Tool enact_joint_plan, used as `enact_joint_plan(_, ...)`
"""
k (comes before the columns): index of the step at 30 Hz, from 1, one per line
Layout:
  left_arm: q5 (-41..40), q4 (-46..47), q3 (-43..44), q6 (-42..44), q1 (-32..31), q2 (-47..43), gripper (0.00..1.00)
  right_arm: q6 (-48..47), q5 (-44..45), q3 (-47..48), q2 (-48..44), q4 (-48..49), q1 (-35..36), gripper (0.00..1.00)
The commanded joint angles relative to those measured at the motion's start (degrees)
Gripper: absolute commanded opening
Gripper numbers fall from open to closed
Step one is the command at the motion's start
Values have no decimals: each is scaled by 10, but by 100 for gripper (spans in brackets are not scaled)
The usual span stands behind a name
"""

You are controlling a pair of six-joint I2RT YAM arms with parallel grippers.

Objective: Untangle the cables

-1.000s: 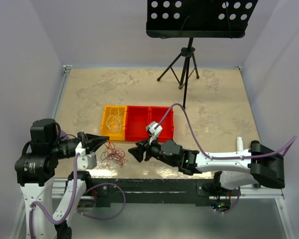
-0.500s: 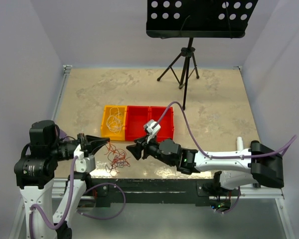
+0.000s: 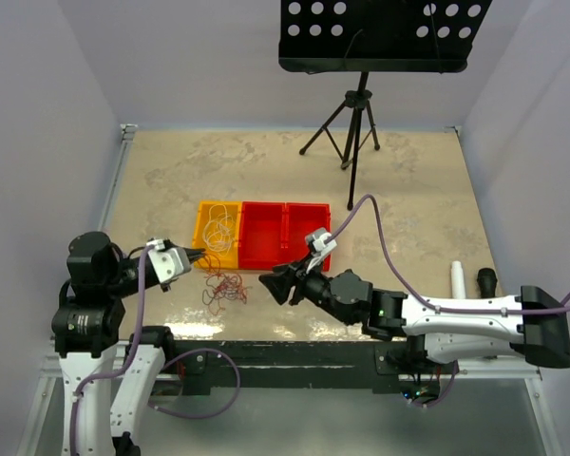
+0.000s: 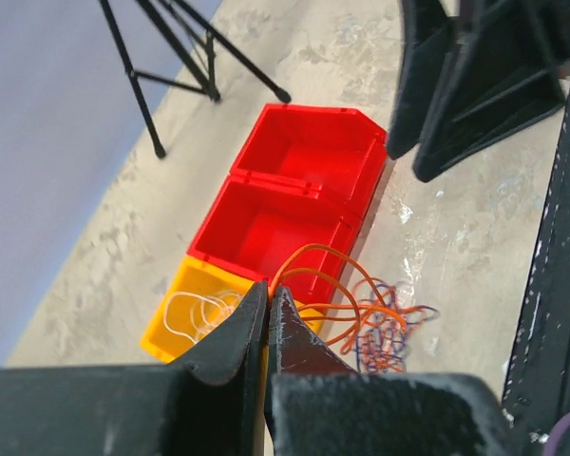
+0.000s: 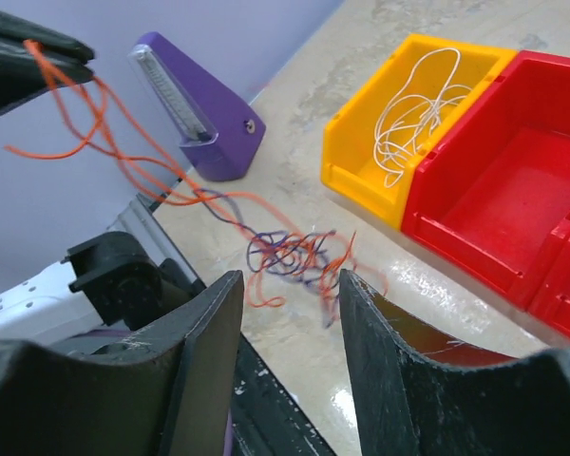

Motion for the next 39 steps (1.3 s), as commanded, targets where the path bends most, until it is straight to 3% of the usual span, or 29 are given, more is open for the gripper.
enact_joint_plan(1, -65, 94, -27, -170, -1, -21, 0, 6, 4, 8, -5, 11, 23, 48)
enact_joint_plan(7, -155, 122, -34, -245, -1, 0, 0, -8, -43, 10, 27, 83, 65, 47)
enact_joint_plan(14, -220, 119, -32, -302, -1, 4, 0, -42, -40, 69, 163, 167, 82, 56)
enact_joint_plan(22, -215, 118, -31, -303, -1, -11, 0, -84, 15, 183, 320, 215, 100, 59)
enact_joint_plan(33, -201, 115, -29, -297, -1, -5, 0, -121, 154, 237, 398, 248, 101, 58)
enact_joint_plan(39, -192, 113, -28, -293, -1, -7, 0, -126, 226, 292, 452, 236, 101, 52)
